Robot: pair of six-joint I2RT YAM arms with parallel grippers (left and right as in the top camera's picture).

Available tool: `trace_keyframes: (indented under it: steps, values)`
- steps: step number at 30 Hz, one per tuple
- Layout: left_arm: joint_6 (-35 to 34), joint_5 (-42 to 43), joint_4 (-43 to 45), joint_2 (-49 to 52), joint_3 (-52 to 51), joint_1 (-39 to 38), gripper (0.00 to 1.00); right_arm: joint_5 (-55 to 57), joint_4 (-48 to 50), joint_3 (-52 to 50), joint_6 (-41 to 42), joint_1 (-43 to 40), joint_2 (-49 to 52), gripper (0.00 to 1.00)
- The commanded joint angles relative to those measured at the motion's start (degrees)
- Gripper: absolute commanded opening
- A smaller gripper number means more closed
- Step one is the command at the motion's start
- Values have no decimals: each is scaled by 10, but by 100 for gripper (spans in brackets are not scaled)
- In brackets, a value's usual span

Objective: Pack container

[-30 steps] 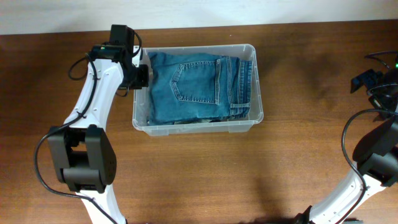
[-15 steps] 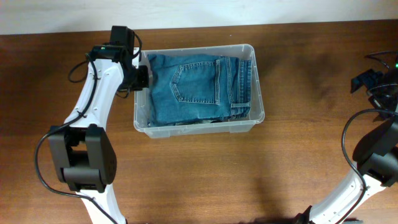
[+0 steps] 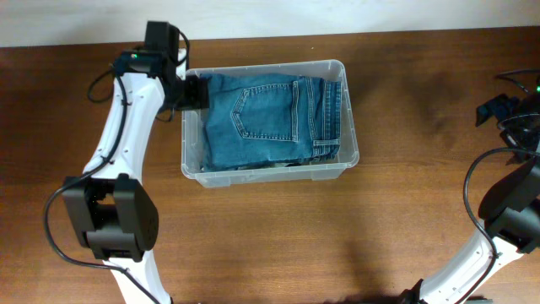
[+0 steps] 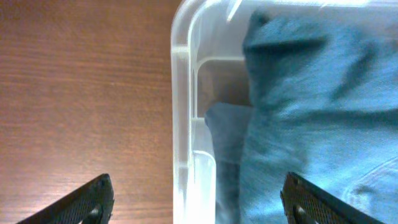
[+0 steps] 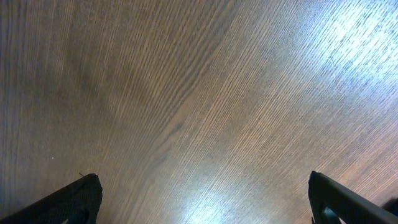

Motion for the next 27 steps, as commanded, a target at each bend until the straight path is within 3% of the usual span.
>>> trace_keyframes:
  steps: [1,18,27]
  values:
    - [-3,6,-28,-43,46,1,96,9,0,-2,5,-1,-11,98]
    - [16,-15,-203,-241,42,21,99,9,0,-2,5,-1,-11,98]
    - [-4,-14,-147,-413,-111,21,99,9,0,-2,5,-1,-11,98]
